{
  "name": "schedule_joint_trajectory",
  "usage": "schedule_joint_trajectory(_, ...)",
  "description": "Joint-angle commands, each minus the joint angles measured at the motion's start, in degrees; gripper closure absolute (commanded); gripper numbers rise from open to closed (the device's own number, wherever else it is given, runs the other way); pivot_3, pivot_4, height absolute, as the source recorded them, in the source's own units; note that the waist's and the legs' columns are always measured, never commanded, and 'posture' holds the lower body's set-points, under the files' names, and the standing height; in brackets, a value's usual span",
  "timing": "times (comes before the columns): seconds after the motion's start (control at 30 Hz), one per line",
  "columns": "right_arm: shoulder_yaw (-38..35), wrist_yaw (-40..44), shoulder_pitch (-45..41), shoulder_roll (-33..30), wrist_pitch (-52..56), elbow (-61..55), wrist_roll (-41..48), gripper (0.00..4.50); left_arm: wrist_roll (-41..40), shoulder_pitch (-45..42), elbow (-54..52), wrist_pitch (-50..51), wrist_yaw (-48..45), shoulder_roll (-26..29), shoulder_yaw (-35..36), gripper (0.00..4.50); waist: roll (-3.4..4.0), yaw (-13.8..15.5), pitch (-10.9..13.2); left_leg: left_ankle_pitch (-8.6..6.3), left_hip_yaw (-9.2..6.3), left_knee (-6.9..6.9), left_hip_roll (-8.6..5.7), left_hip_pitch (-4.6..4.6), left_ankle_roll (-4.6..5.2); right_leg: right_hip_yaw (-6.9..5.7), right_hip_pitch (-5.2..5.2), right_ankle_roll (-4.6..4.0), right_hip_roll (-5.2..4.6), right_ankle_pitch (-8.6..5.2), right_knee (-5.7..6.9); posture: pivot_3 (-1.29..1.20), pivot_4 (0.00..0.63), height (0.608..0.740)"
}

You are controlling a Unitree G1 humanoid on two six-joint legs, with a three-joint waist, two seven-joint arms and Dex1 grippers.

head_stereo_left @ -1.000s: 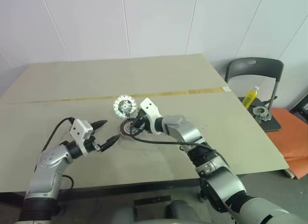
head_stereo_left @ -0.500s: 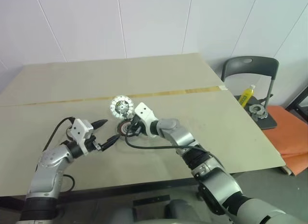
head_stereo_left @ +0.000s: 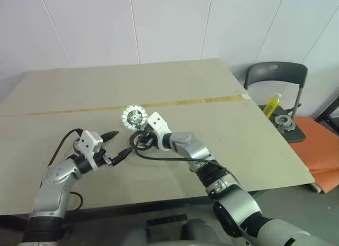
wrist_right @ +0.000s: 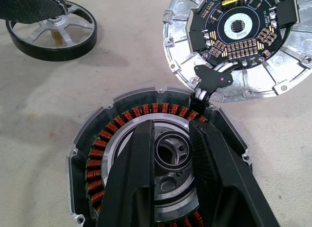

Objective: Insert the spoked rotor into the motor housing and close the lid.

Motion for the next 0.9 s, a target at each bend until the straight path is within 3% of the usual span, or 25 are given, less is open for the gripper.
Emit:
schedule_joint_trajectory(0.03,-0.1,0.5,-0.2,1.3,-0.1,-1.7,0.6,3.81,0.0,-0.6,-1.0,-0.8,0.2,0.0,0.5,0.00,0.00,0.0,0.0,0.00,0.00,0.00,0.00,0.00,0.00,0.00,0.00,0.00,0.00,0.00,0.00,0.00,0.000,0.740)
schedule_joint_trajectory(0.9,3.1,1.2,0.9,-0.3,-2.0,-3.3,-3.6,3.81,-0.1,-0.7,-0.9,-0.8,0.1,0.0,0.3,0.00,0.00,0.0,0.0,0.00,0.00,-0.01,0.00,0.01,0.00,0.00,0.00,0.00,0.00,0.00,0.00,0.00,0.000,0.740)
